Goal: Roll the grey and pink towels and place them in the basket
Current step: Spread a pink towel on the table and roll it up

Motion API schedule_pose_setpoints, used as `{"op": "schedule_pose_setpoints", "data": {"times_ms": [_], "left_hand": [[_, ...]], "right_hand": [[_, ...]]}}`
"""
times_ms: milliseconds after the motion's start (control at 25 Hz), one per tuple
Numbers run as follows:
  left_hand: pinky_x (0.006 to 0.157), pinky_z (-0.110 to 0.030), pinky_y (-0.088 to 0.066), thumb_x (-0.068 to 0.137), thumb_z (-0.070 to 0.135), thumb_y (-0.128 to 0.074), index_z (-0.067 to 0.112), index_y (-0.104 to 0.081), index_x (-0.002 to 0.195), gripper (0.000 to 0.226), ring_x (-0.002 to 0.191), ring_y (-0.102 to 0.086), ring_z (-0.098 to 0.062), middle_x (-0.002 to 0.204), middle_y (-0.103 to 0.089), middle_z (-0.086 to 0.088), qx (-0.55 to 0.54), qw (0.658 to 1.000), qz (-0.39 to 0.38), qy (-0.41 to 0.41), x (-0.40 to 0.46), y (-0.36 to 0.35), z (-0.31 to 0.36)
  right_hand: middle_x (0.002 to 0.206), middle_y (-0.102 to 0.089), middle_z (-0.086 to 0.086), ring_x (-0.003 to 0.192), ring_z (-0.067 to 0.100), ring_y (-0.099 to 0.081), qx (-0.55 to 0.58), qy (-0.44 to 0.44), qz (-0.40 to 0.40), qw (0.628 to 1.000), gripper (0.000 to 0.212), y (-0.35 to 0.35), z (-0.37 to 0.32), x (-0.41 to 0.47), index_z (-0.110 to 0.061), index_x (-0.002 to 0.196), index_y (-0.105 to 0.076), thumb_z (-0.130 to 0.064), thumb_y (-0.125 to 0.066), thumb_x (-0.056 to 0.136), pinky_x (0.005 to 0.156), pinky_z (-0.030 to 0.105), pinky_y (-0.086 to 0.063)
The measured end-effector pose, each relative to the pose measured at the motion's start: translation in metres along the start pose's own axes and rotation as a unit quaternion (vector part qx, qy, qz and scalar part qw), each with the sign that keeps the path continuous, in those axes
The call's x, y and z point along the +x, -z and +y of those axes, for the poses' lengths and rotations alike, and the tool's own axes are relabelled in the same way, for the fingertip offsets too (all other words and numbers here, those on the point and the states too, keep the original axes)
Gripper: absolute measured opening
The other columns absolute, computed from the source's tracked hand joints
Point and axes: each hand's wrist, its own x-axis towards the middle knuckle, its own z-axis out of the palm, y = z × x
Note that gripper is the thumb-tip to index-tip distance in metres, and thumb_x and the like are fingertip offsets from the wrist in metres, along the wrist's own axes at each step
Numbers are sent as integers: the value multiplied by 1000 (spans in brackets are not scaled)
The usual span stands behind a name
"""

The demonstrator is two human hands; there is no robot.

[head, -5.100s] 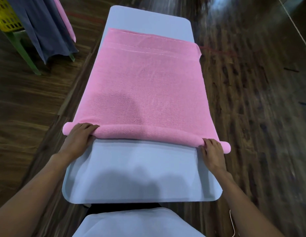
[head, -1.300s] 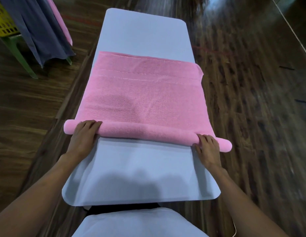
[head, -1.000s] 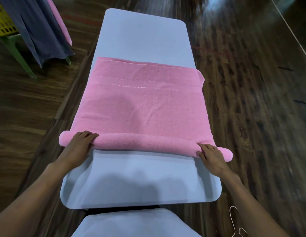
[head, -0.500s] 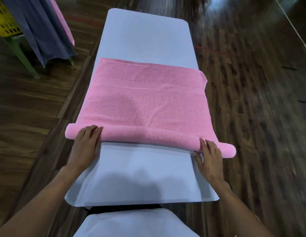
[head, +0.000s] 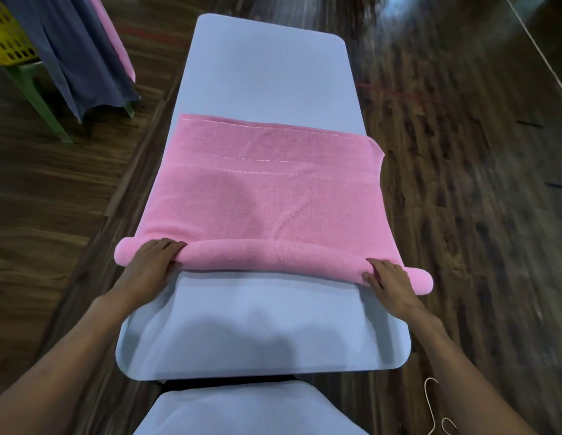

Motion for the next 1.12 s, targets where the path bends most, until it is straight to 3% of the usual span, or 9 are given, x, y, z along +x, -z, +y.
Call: {"op": "schedule_pose_setpoints", "data": {"times_ms": [80,200,280,400,480,600,880,1040,1120], "left_hand": [[89,-42,-46,87,13,-59,6,-62,121,35,102,-61,-34,113,-67,-12,-50,997,-65,-8,7,7,-7],[98,-32,-38,90,2,-60,8,-60,124,35,115,-55,-24,122,-61,-5,-168,974,-133,79,34,23,-7],[90,-37,-44,84,3,-68,16,-67,109,28,103,-59,-30,110,-64,-9,-167,981,-41,94,42,26,-4],[71,-44,-45,90,17,-60,14,-71,105,19,90,-53,-36,101,-60,-12,23,990,127,57,22,11,17],[81,-50,-44,93,25,-48,8,-62,122,37,101,-49,-38,114,-57,-16,57,987,145,38,1,-7,32],[106,-54,-31,88,24,-64,1,-47,136,55,120,-44,-40,131,-50,-20,78,992,97,24,-1,-22,27],[89,-46,-42,83,30,-51,9,-60,124,47,98,-56,-36,111,-64,-16,31,999,-5,20,23,-3,3],[95,-38,-39,92,19,-57,7,-55,132,41,111,-55,-34,123,-61,-14,-43,991,-124,25,28,13,-2],[100,-31,-35,92,8,-60,4,-52,134,43,121,-51,-29,130,-56,-9,-113,977,-171,63,43,22,-2]], "right_hand": [[119,-60,7,109,30,-53,58,-18,-59,996,38,6,4,2,-21,137,-50,-28,-52,99,96,42,-40],[121,-57,8,108,25,-52,189,-71,39,979,31,8,-1,13,-15,122,-60,-17,-66,91,96,38,-42],[113,-60,12,103,29,-51,106,-102,163,976,18,3,-15,12,-16,106,-68,-16,-69,88,87,40,-42],[113,-62,13,102,34,-54,-22,-67,234,970,21,-16,-27,-5,-13,113,-66,-20,-59,94,84,51,-46],[125,-59,13,112,32,-53,-18,-27,221,975,36,-30,-24,-15,-10,125,-59,-27,-60,94,92,51,-47],[133,-55,11,120,30,-50,-11,2,188,982,53,-36,-12,-10,-9,132,-52,-31,-69,87,103,50,-43],[119,-64,13,105,32,-57,4,9,121,993,32,-15,-7,6,-8,123,-58,-23,-61,94,96,46,-43],[124,-60,12,110,31,-54,36,-16,-43,998,39,6,3,12,-15,135,-52,-31,-50,100,98,43,-41],[127,-59,12,115,30,-55,134,-39,-51,989,39,17,0,25,-14,133,-54,-27,-57,97,99,42,-43]]}}
